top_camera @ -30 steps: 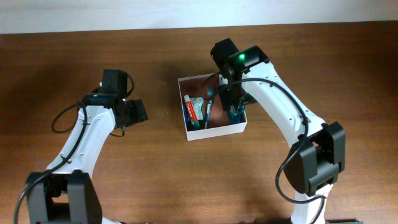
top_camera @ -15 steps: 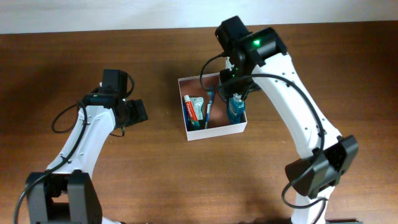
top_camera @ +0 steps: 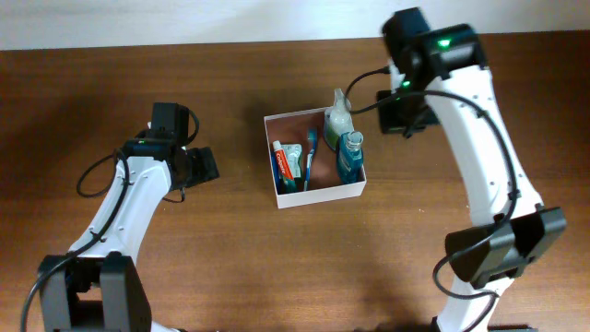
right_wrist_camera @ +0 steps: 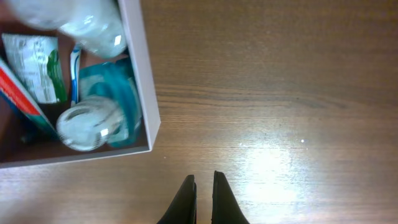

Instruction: Pack container

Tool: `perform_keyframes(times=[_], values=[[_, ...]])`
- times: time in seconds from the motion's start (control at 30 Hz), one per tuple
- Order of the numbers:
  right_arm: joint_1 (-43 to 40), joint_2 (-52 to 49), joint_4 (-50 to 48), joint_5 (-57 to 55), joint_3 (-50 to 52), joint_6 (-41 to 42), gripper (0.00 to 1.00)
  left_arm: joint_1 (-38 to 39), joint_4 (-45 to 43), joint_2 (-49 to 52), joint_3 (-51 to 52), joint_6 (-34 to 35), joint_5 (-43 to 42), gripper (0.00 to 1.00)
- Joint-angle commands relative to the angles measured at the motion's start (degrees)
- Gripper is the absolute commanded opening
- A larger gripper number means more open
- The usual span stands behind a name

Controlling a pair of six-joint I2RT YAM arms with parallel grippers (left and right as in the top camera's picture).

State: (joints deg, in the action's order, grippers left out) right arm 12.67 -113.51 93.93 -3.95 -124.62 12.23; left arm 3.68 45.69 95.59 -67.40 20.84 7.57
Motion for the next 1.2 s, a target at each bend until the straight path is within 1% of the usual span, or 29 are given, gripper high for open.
perform_keyframes(times=[0.0,0.07,0.2,0.4,0.57,0.73,0.93,1.0,1.03,1.17], values=[[-2.97,1.57,-0.35,8.11,1.53,-1.92,0.04,-0.09,0.02,0.52,-0.09,0.17,0.39,0.99],[-3.78,1.57,-1.46,10.32,3.50,-2.99,0.04,-0.09,0.02,0.52,-0.09,0.17,0.39,0.99],[-4.07,1.57,-5.95,10.73,9.84,-2.99,0.04,-0.09,0.02,0.52,-0.09,0.17,0.39,0.99],[-5.40,1.57,-16.22,14.19,21.79,-2.95,0.04,-0.11,0.02,0.52,-0.09,0.17,0.39,0.99],[-9.55,1.57,-21.53,20.98,28.72,-3.26,0.04,-0.09,0.02,0.52,-0.09,0.17,0.39,0.99],[-13.18,1.57,-26.32,32.61,35.52,-9.03,0.04,-0.09,0.02,0.52,-0.09,0.17,0.39,1.00],[-14.69,1.57,-33.46,39.95,43.65,-10.56,0.04,-0.09,0.02,0.52,-0.09,0.17,0.42,0.99],[-14.69,1.57,-34.99,41.92,45.27,-11.43,0.04,-0.09,0.02,0.52,-0.09,0.17,0.39,0.99],[-14.67,1.57,-35.80,44.59,46.03,-13.31,0.04,-0.09,0.02,0.52,-0.09,0.17,0.39,0.99],[-14.69,1.57,-35.89,51.08,46.36,-17.03,0.04,-0.09,0.02,0.52,-0.09,0.17,0.39,0.99]])
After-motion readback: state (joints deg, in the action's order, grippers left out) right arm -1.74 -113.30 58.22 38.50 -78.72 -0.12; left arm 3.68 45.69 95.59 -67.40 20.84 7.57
